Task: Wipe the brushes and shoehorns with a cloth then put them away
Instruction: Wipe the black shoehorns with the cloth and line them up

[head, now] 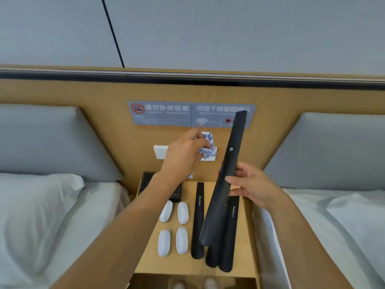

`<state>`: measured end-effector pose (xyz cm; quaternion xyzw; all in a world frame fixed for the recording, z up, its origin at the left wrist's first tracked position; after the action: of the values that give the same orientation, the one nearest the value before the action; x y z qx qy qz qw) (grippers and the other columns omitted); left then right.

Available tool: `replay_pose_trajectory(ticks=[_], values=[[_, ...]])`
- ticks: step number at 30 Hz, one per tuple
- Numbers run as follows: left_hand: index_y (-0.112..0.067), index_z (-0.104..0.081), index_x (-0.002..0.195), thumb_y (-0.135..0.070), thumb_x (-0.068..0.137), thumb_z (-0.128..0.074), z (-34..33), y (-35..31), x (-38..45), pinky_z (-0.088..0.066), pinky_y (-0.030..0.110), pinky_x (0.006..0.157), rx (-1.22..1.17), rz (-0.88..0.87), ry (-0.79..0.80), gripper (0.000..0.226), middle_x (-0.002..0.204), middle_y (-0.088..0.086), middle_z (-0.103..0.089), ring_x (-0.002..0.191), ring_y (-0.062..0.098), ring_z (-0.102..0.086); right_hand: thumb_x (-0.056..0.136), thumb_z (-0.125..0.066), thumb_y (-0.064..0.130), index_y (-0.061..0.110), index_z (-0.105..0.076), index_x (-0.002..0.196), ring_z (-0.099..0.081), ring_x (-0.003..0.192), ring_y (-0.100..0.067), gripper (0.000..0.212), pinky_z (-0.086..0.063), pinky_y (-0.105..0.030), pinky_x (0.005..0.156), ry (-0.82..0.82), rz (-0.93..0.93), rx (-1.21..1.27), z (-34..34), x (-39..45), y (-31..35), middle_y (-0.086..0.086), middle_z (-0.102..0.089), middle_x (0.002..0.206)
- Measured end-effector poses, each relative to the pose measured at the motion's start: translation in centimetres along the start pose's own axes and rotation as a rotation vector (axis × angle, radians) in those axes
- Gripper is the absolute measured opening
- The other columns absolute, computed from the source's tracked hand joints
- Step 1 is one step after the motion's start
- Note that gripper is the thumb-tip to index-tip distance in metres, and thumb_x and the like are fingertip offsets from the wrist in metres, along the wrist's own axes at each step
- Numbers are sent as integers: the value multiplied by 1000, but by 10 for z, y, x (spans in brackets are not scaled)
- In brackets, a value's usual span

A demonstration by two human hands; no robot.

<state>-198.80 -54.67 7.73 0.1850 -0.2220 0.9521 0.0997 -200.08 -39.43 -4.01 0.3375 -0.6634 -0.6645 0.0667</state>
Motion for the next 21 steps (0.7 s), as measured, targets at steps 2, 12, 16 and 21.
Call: replay_pose_trajectory(ticks=[2,12,16,21], values=[[-14,-75,101,-6,83,-72,-10,15,-10,-45,24,66,-22,52,8,20,107,7,-64,88,24,-64,91,-66,-2,19,-61,124,-72,105,-23,40,-61,-38,77,-63,-63,24,12,0,-27,-9,-74,114],[-11,-73,104,-4,86,-67,-71,67,-50,-55,42,66,-46,237,66,21,108,9,-61,88,27,-61,71,-89,16,21,-59,113,-68,99,-19,52,-61,-38,83,-330,-378,-278,50,38,-173,-3,-68,105],[-6,-72,103,1,83,-68,-98,81,-60,-58,43,67,-67,270,70,22,109,12,-63,93,29,-63,67,-91,28,28,-55,96,-66,94,-18,47,-61,-45,84,-379,-433,-391,54,71,-220,1,-65,98],[-8,-74,102,1,82,-69,-130,104,-73,-58,39,65,-94,349,81,22,108,9,-63,87,26,-64,69,-90,31,19,-53,104,-64,97,-23,52,-61,-46,82,-414,-508,-455,54,109,-271,-2,-61,99]])
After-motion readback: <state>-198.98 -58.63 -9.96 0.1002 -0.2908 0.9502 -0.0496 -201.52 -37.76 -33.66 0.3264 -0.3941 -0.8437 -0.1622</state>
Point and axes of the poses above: each hand's wrist, its own x-axis towards the middle knuckle, its own z-axis out of the back of the hand, y = z × x, the point moved 10 cm from there along x, towards the middle knuckle
